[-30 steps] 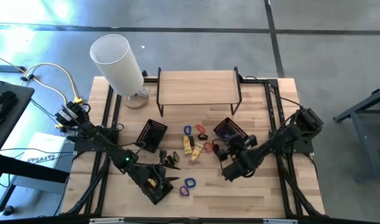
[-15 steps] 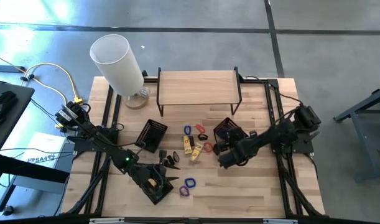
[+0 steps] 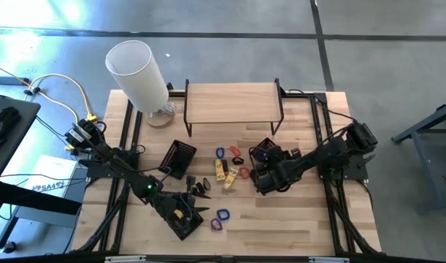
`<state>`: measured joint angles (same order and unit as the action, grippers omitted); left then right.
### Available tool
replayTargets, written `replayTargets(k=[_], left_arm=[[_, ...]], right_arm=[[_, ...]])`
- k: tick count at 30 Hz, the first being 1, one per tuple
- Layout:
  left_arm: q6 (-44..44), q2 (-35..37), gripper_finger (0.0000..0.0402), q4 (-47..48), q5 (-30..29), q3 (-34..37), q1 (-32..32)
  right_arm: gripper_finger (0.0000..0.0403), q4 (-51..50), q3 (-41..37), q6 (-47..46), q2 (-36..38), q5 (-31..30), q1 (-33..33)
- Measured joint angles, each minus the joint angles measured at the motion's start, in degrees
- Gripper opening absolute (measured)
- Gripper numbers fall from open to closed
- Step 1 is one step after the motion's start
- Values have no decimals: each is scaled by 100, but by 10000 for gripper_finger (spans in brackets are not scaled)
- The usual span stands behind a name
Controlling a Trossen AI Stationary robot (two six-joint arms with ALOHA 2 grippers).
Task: Pick & Place Office Desk Supplies
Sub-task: Put the black rubber band into the top left black bin
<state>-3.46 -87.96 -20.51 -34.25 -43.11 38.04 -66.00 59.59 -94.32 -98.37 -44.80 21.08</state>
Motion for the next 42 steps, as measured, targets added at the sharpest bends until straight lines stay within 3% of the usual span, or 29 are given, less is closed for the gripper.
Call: replayTargets(k=[5, 11, 15, 18, 22, 34, 42], left_arm=[[1, 0, 163, 51, -1, 0, 0], [2, 0, 163, 118, -1, 0, 0], [2, 0, 163, 109, -1, 0, 0], [0, 0, 163, 105, -1, 0, 3], [-114, 0, 163, 111, -1, 0, 2], [-245, 0, 163, 122, 8, 0, 33], [-260, 0, 163, 122, 14, 0, 44]], right_arm=[[166, 542, 264, 978, 237, 19, 364], [163, 2548, 282, 2655, 406, 72, 855], [163, 3520, 282, 3328, 378, 812, 1047], [162, 3748, 280, 2628, 352, 1263, 1076], [162, 3742, 278, 1572, 354, 1334, 1053], [162, 3593, 276, 465, 0, 1969, 990], [162, 3385, 275, 266, -253, 2189, 714]])
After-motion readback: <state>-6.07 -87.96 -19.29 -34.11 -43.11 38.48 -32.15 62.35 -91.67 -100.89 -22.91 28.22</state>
